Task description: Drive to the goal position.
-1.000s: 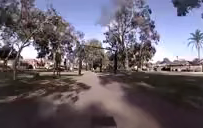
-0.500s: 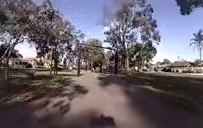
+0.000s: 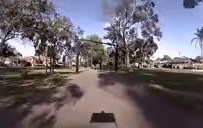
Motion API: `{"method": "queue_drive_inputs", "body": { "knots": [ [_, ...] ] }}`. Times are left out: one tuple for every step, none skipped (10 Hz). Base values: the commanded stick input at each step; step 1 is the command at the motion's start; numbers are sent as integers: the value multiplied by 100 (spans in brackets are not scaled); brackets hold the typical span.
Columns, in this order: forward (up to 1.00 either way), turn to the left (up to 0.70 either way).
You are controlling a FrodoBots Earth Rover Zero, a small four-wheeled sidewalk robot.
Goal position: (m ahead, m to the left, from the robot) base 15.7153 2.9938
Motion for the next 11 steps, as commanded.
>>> {"method": "queue_drive_inputs", "body": {
  "knots": [
    [100,0],
    [100,0],
    [100,0],
    [100,0],
    [100,0],
    [100,0],
    [100,0],
    [100,0],
    [100,0],
    [100,0],
    [100,0]
  ]
}}
